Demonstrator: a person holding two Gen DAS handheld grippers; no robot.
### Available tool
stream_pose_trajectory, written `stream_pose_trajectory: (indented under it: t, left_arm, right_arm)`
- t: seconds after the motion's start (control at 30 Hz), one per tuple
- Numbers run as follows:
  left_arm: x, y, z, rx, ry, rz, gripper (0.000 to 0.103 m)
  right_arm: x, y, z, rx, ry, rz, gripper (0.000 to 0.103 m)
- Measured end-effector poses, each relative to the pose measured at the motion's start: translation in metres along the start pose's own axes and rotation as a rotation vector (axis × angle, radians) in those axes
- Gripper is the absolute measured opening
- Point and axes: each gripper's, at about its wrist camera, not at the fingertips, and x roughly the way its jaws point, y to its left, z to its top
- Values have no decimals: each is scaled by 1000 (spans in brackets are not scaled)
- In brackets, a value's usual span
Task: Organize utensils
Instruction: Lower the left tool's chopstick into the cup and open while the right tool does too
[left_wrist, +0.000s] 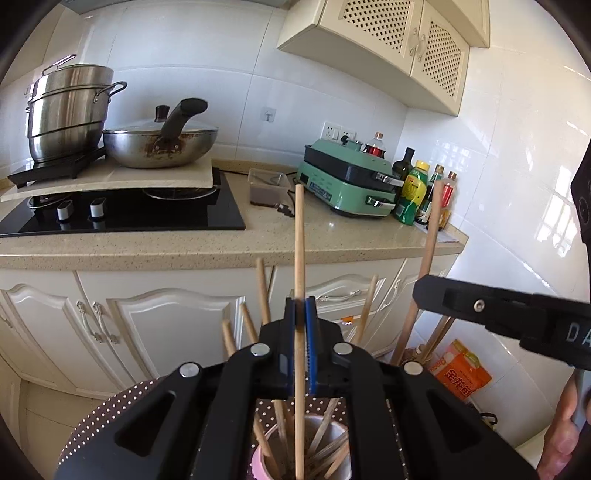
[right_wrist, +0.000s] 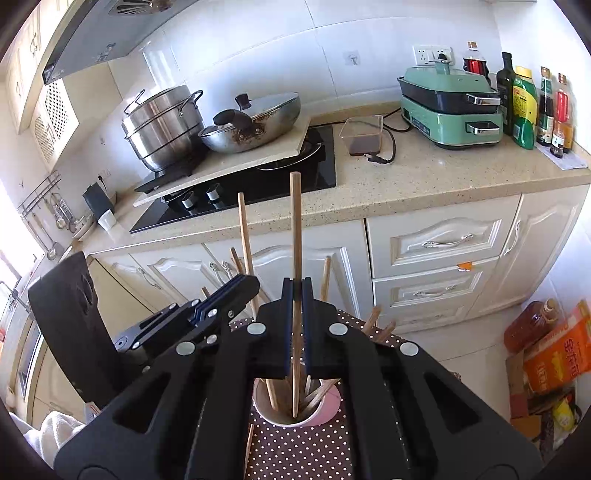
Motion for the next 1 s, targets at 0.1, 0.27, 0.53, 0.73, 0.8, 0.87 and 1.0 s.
stream_pose_trajectory:
  t: [0.1, 0.27, 0.53, 0.73, 0.8, 0.87, 1.0]
  left_arm:
    - [4, 6, -10, -13, 24, 12, 5]
    - [1, 10, -21, -18, 43, 6, 6]
    - [-7, 15, -39, -23, 96, -1, 6]
    - [-19, 17, -55, -16, 124, -10, 6]
    - [-22, 18, -58, -14, 134, -10, 6]
    - [-25, 19, -59, -15, 139, -14, 6]
    - [-27, 20, -62, -13, 173, -13, 19]
  right_arm:
    - [6, 3, -8, -16, 15, -5, 5]
    - [10, 6, -19, -25, 40, -8, 5]
    - [7, 9, -36, -25, 61, -30, 5]
    - [4, 12, -50, -28, 76, -46, 5]
    - [4, 14, -55, -26, 83, -50, 5]
    - [5, 15, -61, -24, 93, -56, 5]
    - [9, 15, -70, -19, 109, -71, 5]
